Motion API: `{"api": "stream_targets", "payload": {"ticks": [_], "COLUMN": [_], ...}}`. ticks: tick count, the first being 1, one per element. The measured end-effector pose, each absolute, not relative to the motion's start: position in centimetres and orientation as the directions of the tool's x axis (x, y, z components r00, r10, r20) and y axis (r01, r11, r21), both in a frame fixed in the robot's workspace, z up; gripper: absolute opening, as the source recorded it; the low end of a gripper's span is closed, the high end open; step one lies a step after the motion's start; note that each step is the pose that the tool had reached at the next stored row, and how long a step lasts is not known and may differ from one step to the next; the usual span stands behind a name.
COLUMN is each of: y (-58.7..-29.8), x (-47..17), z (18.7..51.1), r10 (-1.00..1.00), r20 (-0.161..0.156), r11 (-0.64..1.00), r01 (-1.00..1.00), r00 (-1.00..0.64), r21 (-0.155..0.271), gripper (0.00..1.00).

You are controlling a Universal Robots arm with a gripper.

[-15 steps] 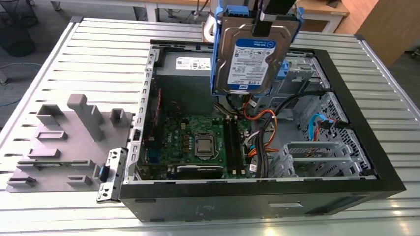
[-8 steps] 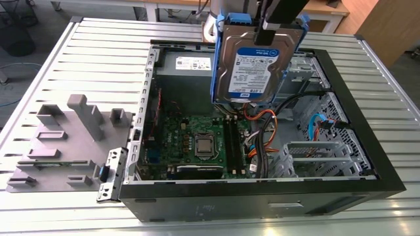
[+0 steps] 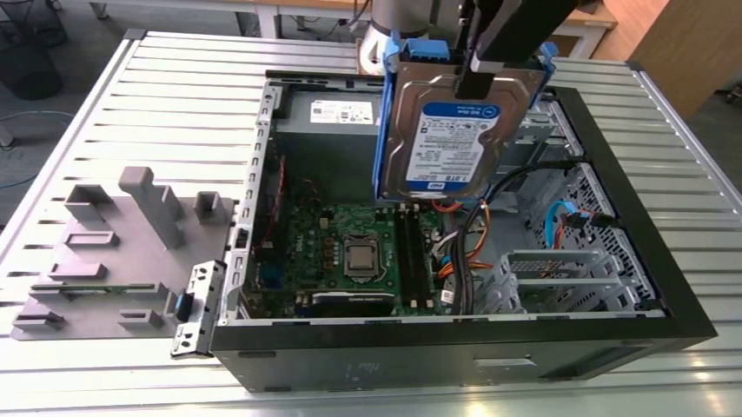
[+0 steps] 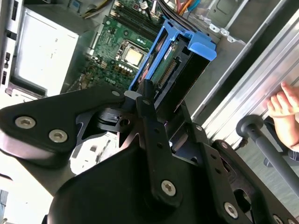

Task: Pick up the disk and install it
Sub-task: 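Pick up the disk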

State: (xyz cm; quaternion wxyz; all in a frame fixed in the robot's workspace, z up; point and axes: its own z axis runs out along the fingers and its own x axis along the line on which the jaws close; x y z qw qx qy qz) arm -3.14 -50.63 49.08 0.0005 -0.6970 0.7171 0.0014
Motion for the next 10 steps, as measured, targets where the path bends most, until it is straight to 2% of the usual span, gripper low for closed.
{"api": "stream_targets", "payload": {"ticks": [10], "y": [-53.5], "x": [-3.1], "z": [49.1], "r10": [-1.0], "r20": [-0.003], "r11": [0.028], "r01": [-1.0], "r00": [-0.028], "r21": [0.001], "gripper": [0.35]}}
